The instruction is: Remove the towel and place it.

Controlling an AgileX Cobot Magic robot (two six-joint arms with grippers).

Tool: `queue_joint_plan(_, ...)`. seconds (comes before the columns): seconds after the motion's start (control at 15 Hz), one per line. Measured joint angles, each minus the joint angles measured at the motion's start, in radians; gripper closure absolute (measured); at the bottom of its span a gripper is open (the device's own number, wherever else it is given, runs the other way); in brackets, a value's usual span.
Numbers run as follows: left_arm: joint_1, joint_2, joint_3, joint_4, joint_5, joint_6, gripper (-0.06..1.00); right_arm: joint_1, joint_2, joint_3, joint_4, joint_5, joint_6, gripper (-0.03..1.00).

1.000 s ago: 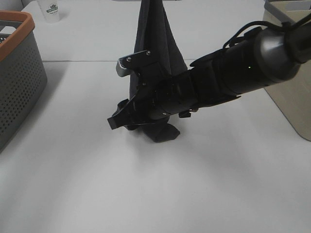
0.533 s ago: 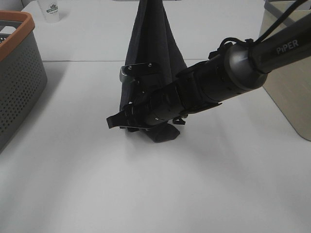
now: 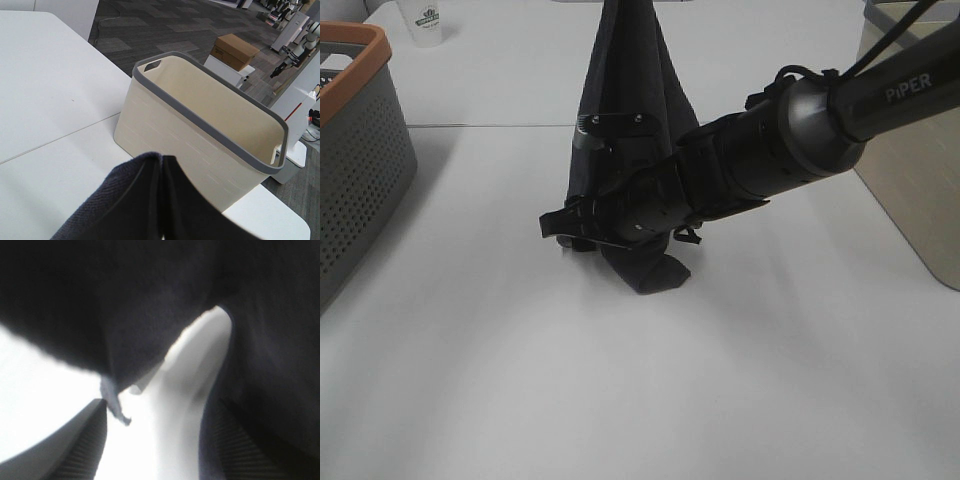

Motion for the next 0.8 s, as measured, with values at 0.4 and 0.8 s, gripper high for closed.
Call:
queue_joint_plan(0.4, 0.0, 0.0, 0.0, 0.0, 0.083, -0.094, 0.94, 0.0, 0.02, -0.031, 0.0, 0.065, 0.005, 0.42)
queue_joint_plan(0.8, 0.001, 0.0, 0.0, -0.001, 0.158, -0.216, 0.94, 0.0, 0.029, -0.045, 0.0, 0.051, 0.008, 0.43)
